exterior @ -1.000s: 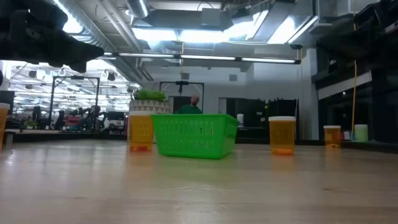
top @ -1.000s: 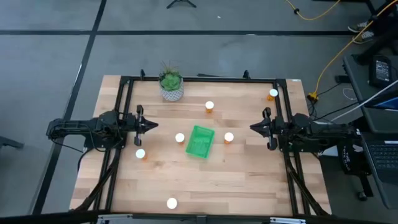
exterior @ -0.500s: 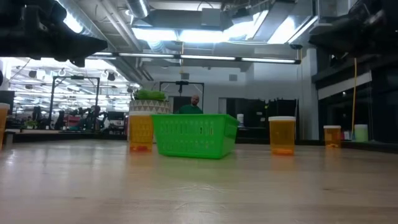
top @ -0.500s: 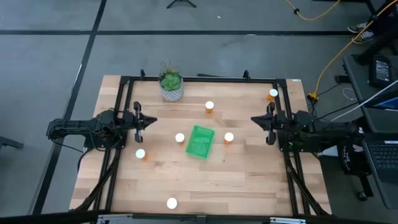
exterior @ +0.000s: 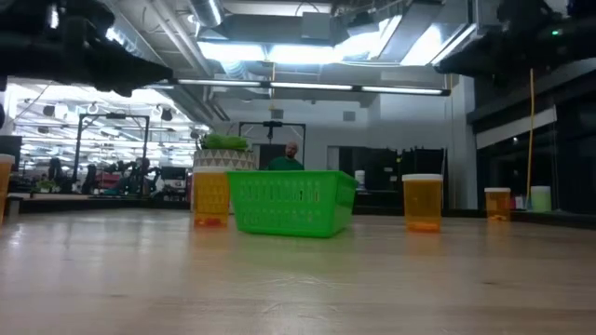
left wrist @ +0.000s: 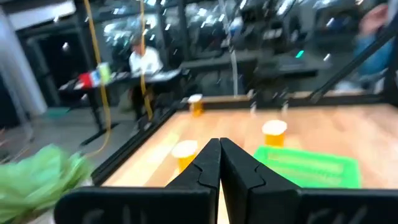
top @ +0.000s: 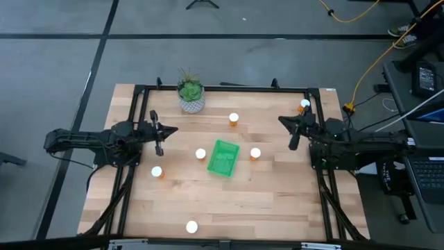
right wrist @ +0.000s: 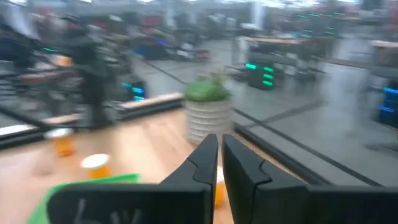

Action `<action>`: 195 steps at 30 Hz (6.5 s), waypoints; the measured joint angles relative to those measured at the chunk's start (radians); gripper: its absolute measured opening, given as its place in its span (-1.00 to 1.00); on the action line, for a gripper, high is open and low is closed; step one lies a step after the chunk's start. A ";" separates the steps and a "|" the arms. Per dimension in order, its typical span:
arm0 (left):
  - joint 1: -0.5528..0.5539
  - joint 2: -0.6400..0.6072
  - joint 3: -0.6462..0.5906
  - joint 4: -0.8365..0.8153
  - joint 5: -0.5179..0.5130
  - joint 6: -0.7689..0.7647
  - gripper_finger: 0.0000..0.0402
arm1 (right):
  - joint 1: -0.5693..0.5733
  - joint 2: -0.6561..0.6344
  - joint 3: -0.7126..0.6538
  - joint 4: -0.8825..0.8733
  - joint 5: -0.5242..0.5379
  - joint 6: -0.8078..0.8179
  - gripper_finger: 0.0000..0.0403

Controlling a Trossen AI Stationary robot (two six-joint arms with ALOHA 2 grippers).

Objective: Pick and place pill bottles into a basket
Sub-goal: Put the orange pill bottle into the green basket

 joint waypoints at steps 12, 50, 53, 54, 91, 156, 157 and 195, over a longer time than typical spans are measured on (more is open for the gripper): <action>0.188 0.354 0.125 0.081 0.205 0.000 -0.98 | -0.033 0.237 0.228 -0.185 0.158 0.089 -0.86; 0.194 0.382 0.126 0.137 0.266 0.000 -0.97 | 0.067 0.693 0.633 -1.517 0.257 1.333 -0.84; 0.194 0.382 0.126 0.138 0.266 0.001 -0.97 | 0.067 0.695 0.633 -1.508 0.257 1.333 -0.72; 0.194 0.382 0.126 0.138 0.266 0.001 -0.96 | 0.067 0.694 0.633 -1.505 0.258 1.333 -0.67; 0.194 0.382 0.126 0.150 0.266 0.066 -0.95 | -0.432 0.588 0.266 -0.938 0.264 0.942 0.30; 0.195 0.383 0.126 0.149 0.266 0.079 -0.93 | -0.900 0.783 0.072 -0.223 0.115 0.448 0.30; 0.195 0.383 0.126 0.149 0.266 0.079 -0.92 | -0.899 0.782 0.072 -0.223 0.115 0.449 0.30; 0.195 0.383 0.126 0.149 0.262 0.079 -0.92 | -0.801 0.633 0.112 -0.195 0.027 0.413 -0.01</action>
